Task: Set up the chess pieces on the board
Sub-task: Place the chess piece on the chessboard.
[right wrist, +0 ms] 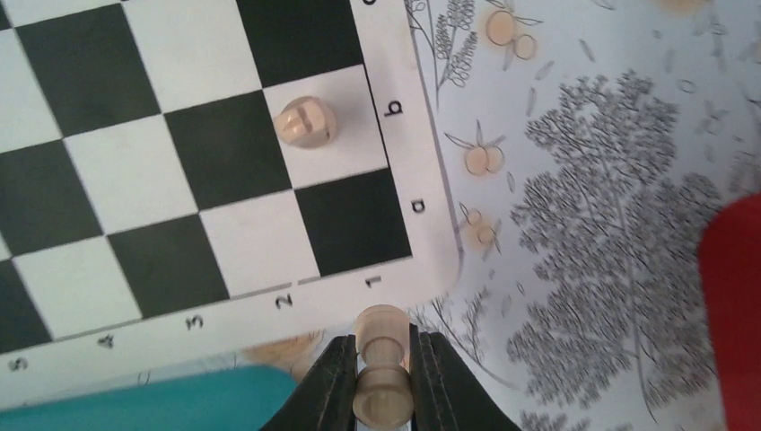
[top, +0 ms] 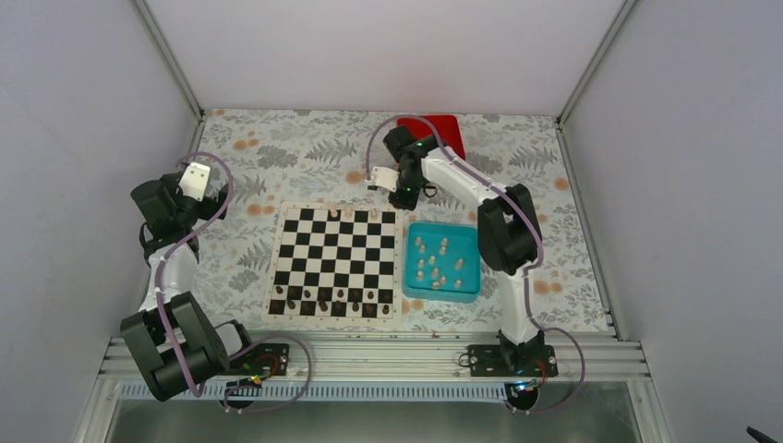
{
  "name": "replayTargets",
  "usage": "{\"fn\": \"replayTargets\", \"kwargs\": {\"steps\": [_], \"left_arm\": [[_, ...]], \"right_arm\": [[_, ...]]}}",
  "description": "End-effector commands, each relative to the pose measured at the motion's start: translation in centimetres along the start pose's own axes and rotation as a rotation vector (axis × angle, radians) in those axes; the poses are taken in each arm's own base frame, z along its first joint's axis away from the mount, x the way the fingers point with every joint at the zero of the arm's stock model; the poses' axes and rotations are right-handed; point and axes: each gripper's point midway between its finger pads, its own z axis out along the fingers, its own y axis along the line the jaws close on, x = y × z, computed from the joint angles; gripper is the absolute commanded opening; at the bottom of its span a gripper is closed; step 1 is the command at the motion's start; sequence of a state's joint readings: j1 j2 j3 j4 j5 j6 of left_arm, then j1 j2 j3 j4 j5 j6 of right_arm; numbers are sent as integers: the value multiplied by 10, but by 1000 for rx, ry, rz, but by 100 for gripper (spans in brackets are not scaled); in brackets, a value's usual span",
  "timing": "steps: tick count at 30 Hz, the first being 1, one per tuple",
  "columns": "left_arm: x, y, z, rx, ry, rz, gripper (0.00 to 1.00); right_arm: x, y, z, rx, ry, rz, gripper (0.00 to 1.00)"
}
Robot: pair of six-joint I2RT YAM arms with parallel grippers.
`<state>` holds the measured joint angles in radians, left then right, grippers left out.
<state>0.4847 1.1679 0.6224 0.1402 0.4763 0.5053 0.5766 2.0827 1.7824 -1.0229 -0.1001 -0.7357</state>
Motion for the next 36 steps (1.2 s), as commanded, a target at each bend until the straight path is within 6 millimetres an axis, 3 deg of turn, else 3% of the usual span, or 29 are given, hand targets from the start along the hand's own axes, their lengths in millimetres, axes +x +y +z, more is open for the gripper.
{"fn": "replayTargets", "kwargs": {"steps": [1,13,28,32,34,36], "left_arm": [[-5,5,0,1,-30,18,100],[1,3,5,18,-26,6,100],[1,5,4,15,-23,11,100],[2,4,3,18,-22,11,100],[1,4,2,18,-23,10,100],[-1,5,1,16,-26,13,100]], "right_arm": [[-21,2,12,-15,-29,-29,14],[-24,10,44,-40,8,-51,15],[-12,12,63,-48,61,-42,18],[-13,12,60,-46,52,-41,28],[-14,9,53,-26,44,-42,40],[-15,6,42,1,34,-40,44]]}}
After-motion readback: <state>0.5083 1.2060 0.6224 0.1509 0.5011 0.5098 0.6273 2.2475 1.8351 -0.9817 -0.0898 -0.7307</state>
